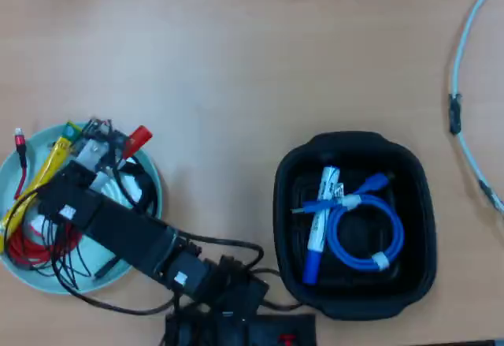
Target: Pick up the red pen and put it in the green bowl
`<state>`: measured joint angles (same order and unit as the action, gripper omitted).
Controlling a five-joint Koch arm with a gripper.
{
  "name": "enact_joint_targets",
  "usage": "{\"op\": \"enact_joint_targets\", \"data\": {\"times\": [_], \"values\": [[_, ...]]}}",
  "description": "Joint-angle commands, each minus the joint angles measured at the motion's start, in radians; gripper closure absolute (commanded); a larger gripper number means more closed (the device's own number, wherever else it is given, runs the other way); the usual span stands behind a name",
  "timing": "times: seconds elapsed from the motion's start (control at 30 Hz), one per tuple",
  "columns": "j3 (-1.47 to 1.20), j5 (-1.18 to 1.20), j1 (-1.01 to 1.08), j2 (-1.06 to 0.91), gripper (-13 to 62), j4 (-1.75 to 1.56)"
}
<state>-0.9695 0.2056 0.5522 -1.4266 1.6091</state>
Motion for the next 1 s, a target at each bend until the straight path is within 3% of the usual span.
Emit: {"op": "enact_joint_targets", "data": {"times": [0.0,0.37,0.97], "values": [[0.044,-0.017,-0.032,-0.051,56.1,-0.072],[0.043,-0.011,-0.167,0.107,56.1,-0.311],[0.017,0.031,-0.204,0.268,56.2,-0.526]]}}
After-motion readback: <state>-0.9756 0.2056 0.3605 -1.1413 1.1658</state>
